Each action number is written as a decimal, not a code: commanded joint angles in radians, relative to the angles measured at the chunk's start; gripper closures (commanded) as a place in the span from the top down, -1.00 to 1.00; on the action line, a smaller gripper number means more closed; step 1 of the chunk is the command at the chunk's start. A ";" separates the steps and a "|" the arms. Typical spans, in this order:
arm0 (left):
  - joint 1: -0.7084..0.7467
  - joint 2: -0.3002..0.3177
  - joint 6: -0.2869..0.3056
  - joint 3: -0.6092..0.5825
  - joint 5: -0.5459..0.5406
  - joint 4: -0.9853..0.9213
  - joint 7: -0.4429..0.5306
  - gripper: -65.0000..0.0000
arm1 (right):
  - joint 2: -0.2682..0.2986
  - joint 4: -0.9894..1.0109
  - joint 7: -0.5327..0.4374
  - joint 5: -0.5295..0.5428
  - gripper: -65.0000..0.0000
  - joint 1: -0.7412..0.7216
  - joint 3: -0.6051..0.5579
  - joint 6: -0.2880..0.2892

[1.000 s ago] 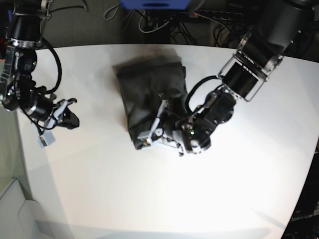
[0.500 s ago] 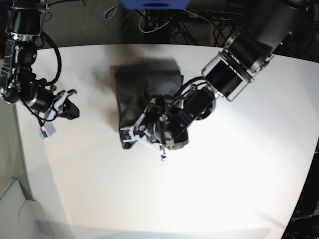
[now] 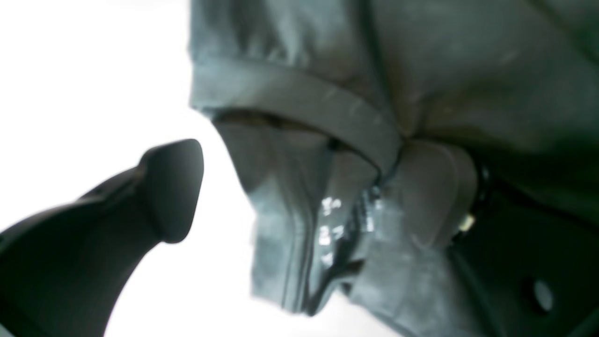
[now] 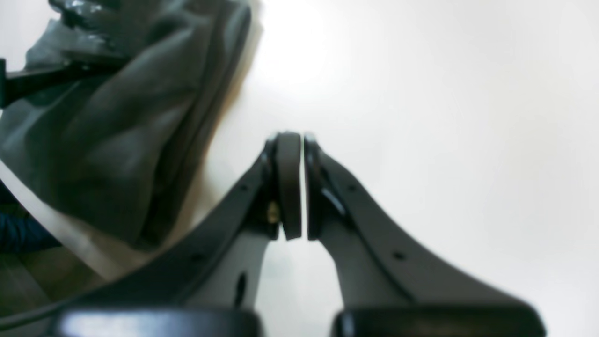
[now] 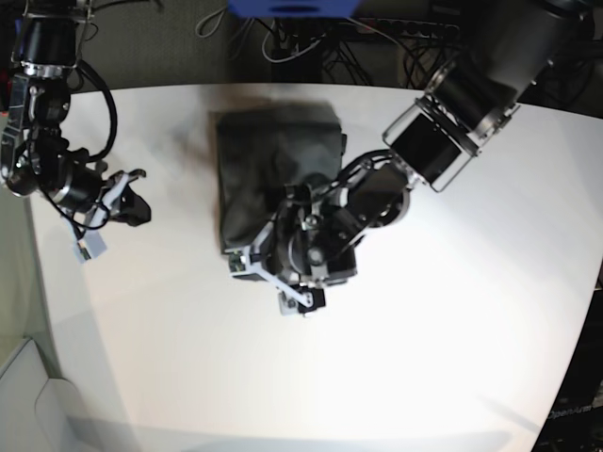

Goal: Layout the t-shirt on the table in an organized manner, then fold the t-shirt properly
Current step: 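Release the shirt and raise the left gripper away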

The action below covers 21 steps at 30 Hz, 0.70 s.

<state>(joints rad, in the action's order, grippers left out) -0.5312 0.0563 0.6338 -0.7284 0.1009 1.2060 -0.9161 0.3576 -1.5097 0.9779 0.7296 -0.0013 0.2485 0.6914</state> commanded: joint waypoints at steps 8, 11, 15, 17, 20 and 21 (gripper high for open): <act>-0.027 -0.008 0.002 0.016 0.170 0.131 -0.028 1.00 | 0.016 -0.016 -0.021 0.018 -1.00 -0.015 0.002 0.007; -0.025 -0.006 0.004 0.106 0.164 0.174 -0.053 1.00 | 0.013 -0.015 -0.021 0.018 -1.00 -0.015 0.002 0.007; 0.043 0.017 0.004 0.284 0.162 0.277 -0.051 1.00 | 0.002 -0.015 -0.020 0.018 -1.00 -0.013 0.002 0.007; 0.079 0.018 0.005 0.402 0.162 0.329 -0.050 1.00 | 0.004 -0.015 -0.020 0.017 -1.00 -0.013 0.002 0.007; 0.141 0.018 0.005 0.574 0.162 0.403 -0.050 1.00 | 0.010 -0.029 -0.018 0.017 -1.00 0.007 0.001 0.007; 0.168 0.021 0.007 0.626 0.162 0.436 -0.051 1.00 | 0.011 -0.044 -0.018 0.017 -1.00 0.017 0.001 0.007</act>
<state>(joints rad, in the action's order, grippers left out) -0.3386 0.0799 0.6430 -0.0963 0.2657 1.6222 -0.9848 0.3515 -1.5333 0.9779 0.7265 0.0261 0.2440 0.6914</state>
